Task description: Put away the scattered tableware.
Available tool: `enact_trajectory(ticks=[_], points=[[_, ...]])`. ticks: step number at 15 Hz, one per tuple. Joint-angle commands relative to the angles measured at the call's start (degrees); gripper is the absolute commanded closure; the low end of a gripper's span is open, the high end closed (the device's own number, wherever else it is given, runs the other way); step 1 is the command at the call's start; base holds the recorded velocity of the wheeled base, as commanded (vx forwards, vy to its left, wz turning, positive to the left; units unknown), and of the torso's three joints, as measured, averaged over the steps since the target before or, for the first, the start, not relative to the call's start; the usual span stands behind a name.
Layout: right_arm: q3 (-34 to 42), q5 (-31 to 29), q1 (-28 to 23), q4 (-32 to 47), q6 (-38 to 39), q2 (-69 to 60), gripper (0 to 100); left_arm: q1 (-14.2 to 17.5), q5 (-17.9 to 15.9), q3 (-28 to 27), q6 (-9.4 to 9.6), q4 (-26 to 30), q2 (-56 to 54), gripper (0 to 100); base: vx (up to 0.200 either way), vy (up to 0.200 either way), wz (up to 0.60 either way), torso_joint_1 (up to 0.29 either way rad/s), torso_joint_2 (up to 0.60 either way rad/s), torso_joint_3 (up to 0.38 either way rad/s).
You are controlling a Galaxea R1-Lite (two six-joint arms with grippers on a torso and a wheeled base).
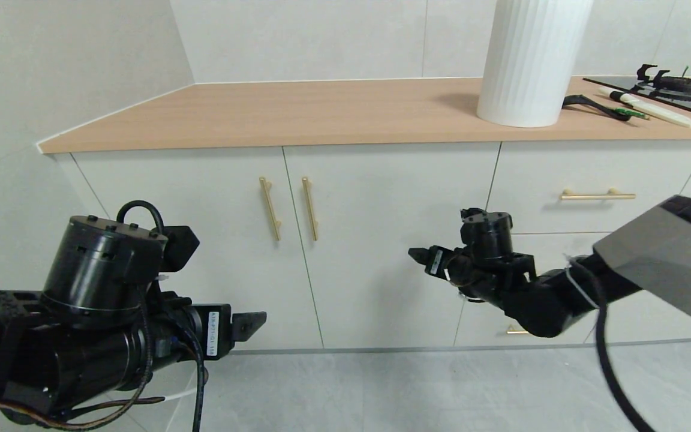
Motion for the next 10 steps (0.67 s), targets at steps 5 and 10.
enact_trajectory(ticks=[5, 10], points=[[14.35, 8.07, 0.94, -0.03, -6.26, -17.73, 0, 0.01, 0.39, 0.18, -0.03, -0.12, -1.63, 0, 0.0, 0.0, 0.0, 0.0, 0.0, 0.0], [25.25, 2.36, -0.2, -0.03, -12.41, -36.19, 0, 5.19, 1.89, 0.8, 1.55, -0.21, -12.97, 0, 0.0, 0.0, 0.0, 0.0, 0.0, 0.0]])
